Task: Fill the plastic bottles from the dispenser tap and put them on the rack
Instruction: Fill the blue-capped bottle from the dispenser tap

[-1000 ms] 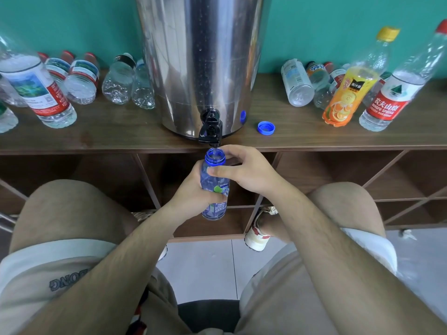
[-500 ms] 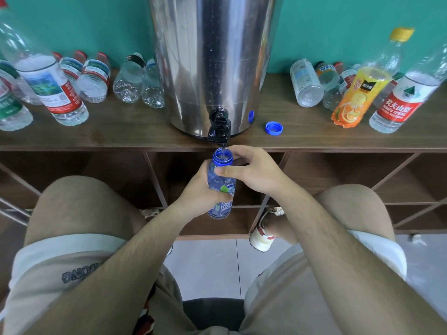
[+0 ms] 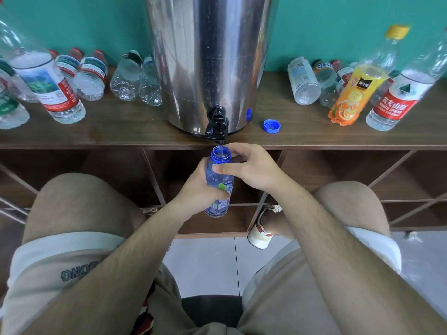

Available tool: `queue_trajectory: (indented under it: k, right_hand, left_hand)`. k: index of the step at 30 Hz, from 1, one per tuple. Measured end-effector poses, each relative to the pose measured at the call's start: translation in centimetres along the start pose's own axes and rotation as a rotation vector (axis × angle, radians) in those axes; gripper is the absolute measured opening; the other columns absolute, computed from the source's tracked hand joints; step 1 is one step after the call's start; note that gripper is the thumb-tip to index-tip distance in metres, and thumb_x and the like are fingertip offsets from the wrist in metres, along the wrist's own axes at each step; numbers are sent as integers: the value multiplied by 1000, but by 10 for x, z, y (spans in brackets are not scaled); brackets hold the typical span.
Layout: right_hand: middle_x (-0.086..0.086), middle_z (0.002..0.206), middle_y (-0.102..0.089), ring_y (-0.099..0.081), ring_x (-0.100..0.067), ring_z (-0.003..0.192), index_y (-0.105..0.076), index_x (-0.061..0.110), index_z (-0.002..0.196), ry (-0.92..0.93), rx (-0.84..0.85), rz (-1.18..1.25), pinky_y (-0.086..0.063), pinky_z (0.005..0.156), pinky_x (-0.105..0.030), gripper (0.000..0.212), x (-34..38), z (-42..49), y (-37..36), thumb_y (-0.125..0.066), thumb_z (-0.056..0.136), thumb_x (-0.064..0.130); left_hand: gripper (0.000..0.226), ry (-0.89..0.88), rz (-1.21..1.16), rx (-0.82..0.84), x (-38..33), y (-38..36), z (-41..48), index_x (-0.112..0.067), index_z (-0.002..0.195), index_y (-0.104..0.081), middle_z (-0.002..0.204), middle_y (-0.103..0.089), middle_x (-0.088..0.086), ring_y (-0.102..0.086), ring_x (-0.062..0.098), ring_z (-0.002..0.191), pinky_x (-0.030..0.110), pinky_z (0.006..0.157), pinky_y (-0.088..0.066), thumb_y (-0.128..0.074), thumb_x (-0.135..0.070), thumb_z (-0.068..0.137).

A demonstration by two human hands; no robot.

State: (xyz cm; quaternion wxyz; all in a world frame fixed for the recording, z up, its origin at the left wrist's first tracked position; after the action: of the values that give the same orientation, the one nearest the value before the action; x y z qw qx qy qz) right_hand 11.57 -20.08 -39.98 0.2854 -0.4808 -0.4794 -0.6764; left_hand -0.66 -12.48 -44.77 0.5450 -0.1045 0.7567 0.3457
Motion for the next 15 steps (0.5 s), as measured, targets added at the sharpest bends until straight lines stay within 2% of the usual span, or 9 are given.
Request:
queue_trajectory:
  k: [9, 15]
  right_hand:
    - [9, 102, -79, -70, -4, 95, -78, 23, 110, 13, 9, -9, -56, 87, -23, 29, -5, 0, -2, -88, 83, 22]
    - [14, 99, -78, -68, 2, 89, -76, 33, 104, 16, 4, -1, -51, 79, -13, 26, -7, 2, -4, -89, 83, 25]
  left_hand:
    - [86, 22, 12, 21, -1, 1, -4, -16, 146, -39, 136, -61, 7, -62, 25, 124, 51, 109, -51, -88, -2, 77]
    - [86, 22, 4, 8, 1, -1, -1, -13, 147, -39, 137, -60, 9, -62, 25, 124, 50, 109, -51, -88, -2, 77]
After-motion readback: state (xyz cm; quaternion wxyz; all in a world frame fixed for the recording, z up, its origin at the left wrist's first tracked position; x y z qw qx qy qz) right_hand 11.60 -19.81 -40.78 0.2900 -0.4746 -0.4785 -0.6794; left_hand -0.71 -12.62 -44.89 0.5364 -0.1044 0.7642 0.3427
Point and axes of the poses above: each hand's wrist, its own z-axis towards the middle knuckle, its own y-axis out of the back of the hand, x = y × z, the point moved 5 cm from there along z, towards the middle knuckle
